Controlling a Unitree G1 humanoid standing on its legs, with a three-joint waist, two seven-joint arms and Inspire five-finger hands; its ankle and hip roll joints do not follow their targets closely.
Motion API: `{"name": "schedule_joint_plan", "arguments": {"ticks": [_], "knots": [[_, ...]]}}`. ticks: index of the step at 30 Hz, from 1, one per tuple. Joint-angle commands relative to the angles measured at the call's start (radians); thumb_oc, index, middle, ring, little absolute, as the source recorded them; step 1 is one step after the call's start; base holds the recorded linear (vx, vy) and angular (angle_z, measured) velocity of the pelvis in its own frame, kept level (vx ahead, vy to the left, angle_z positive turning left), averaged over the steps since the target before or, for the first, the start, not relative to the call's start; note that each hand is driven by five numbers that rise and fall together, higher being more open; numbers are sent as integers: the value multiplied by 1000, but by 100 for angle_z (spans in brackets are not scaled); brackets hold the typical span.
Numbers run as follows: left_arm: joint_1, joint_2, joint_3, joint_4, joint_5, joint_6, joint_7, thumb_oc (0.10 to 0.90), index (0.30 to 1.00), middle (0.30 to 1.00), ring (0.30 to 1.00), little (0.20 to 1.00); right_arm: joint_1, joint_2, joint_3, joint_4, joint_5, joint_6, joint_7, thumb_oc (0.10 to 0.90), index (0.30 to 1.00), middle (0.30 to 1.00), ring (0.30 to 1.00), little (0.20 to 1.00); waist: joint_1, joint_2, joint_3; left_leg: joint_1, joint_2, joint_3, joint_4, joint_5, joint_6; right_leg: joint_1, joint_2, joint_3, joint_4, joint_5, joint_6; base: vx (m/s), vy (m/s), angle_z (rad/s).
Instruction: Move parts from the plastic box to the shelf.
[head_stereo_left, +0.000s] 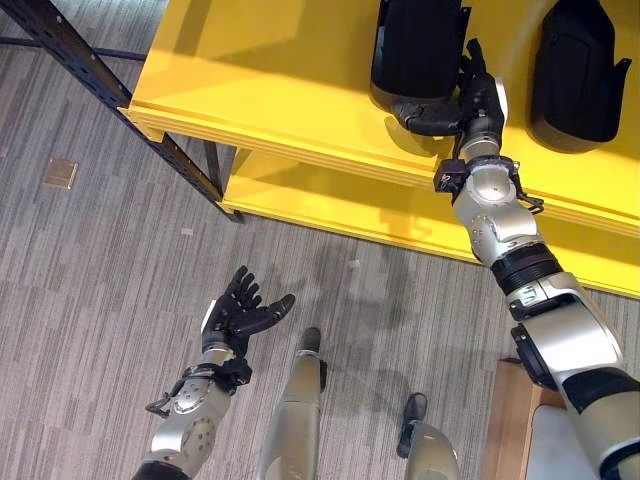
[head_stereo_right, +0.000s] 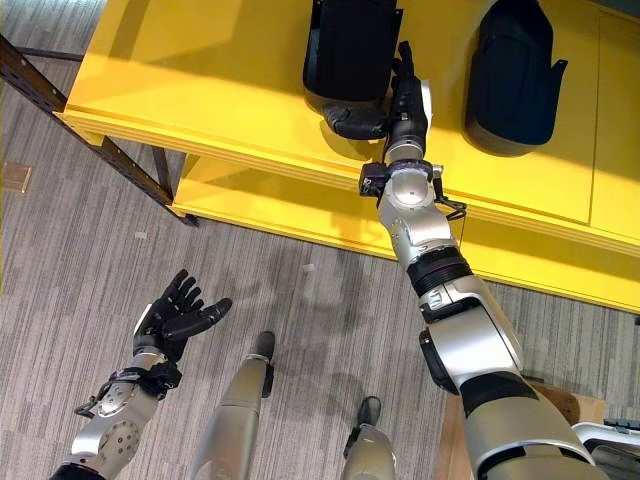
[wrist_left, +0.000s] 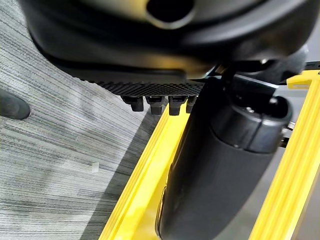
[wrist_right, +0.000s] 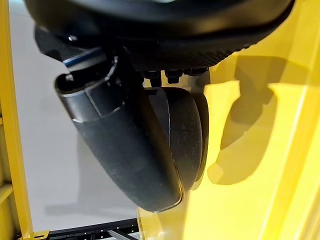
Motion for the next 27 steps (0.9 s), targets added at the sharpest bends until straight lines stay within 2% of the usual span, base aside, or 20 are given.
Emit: {"name": "schedule_joint_plan", "arguments": {"ticks": [1, 17, 27], "knots": [[-15, 39, 1, -82, 6, -94, 8, 900, 1000, 1000, 1000, 1000, -107, 51, 42, -31, 16, -60, 66, 900, 1000, 1000, 1000, 1000, 30, -21, -53, -73, 49, -6, 71, -47, -12, 4, 36, 0, 76, -21, -86, 0, 0, 0], [-18, 39, -2, -80, 5, -93, 8, 900, 1000, 1000, 1000, 1000, -113, 59, 40, -20, 14, -60, 62, 900, 1000, 1000, 1000, 1000, 29, -24, -52, -75, 50, -3, 74, -46, -11, 1, 38, 4, 77, -21, -86, 0, 0, 0], [-22, 34, 1, -72, 14, -89, 9, 900, 1000, 1000, 1000, 1000, -64, -41, 15, -99, -13, -65, 46, 900, 1000, 1000, 1000, 1000, 4, -28, -52, -63, 60, 4, 65, -44, -11, -12, 41, 19, 87, -22, -89, -4, -1, -1]]}}
